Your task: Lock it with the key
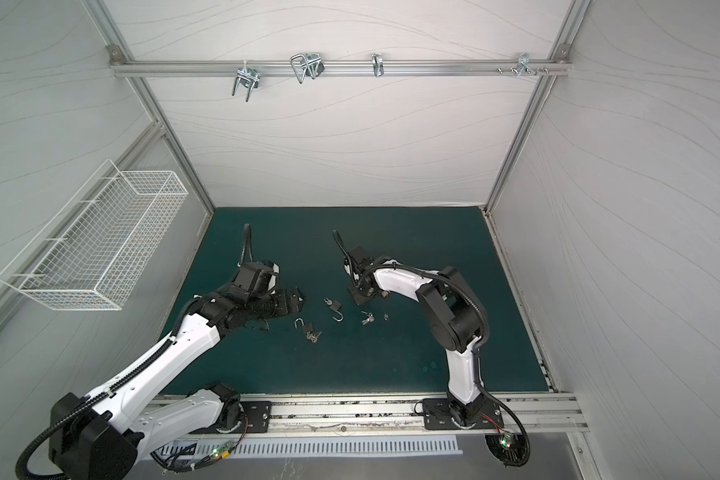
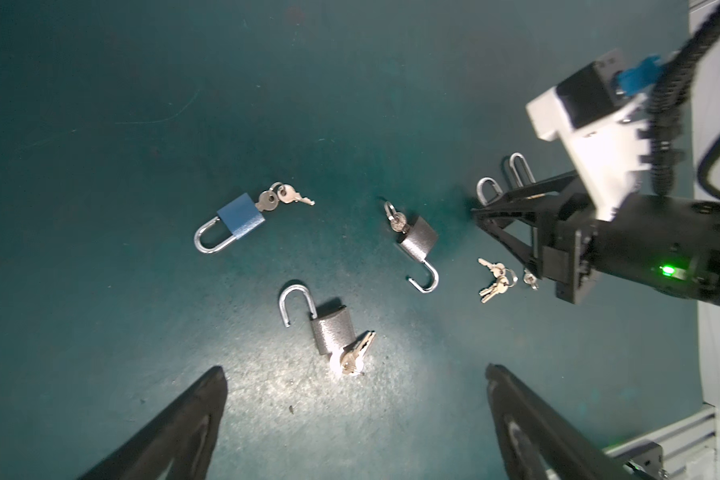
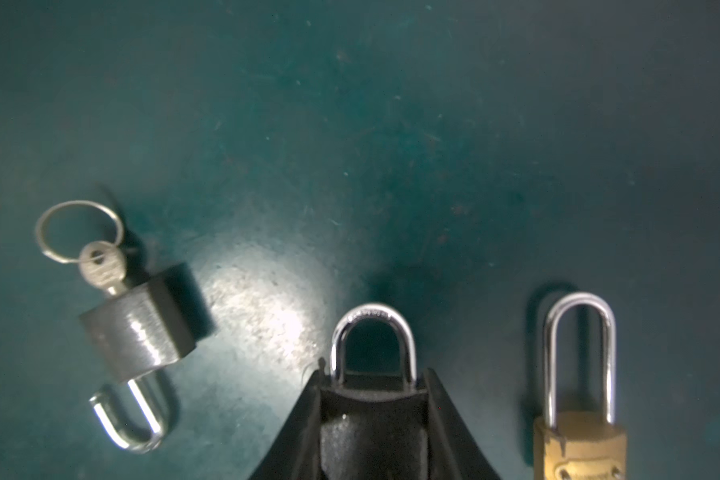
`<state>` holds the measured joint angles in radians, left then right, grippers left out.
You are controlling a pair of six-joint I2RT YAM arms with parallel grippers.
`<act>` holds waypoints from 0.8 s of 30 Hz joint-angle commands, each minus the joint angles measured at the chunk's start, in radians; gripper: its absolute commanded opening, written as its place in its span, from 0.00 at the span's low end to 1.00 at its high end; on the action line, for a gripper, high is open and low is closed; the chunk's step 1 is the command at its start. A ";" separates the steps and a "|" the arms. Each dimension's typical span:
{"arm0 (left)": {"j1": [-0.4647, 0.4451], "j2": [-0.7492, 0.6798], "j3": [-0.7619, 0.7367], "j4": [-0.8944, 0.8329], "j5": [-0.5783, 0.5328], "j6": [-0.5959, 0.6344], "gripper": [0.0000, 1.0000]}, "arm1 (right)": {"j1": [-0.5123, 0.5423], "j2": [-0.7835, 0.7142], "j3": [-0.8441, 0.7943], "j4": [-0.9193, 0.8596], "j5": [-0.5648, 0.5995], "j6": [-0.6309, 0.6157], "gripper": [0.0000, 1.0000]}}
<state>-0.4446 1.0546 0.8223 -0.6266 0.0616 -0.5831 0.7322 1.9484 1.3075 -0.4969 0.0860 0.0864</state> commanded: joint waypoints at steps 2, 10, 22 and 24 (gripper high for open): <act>0.008 -0.009 -0.001 0.027 0.014 -0.017 0.98 | -0.014 0.027 0.020 -0.039 0.024 -0.010 0.15; 0.010 -0.015 -0.037 0.064 -0.009 -0.015 0.98 | -0.013 0.069 0.038 -0.072 0.021 0.000 0.28; 0.011 0.048 0.022 0.054 -0.045 -0.034 0.98 | -0.012 0.069 0.067 -0.089 -0.024 0.004 0.49; 0.011 0.045 0.023 0.050 -0.084 -0.077 0.98 | -0.011 0.049 0.078 -0.090 -0.033 -0.001 0.53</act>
<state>-0.4393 1.1057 0.8040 -0.5922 0.0406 -0.6029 0.7242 1.9919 1.3594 -0.5438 0.0765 0.0887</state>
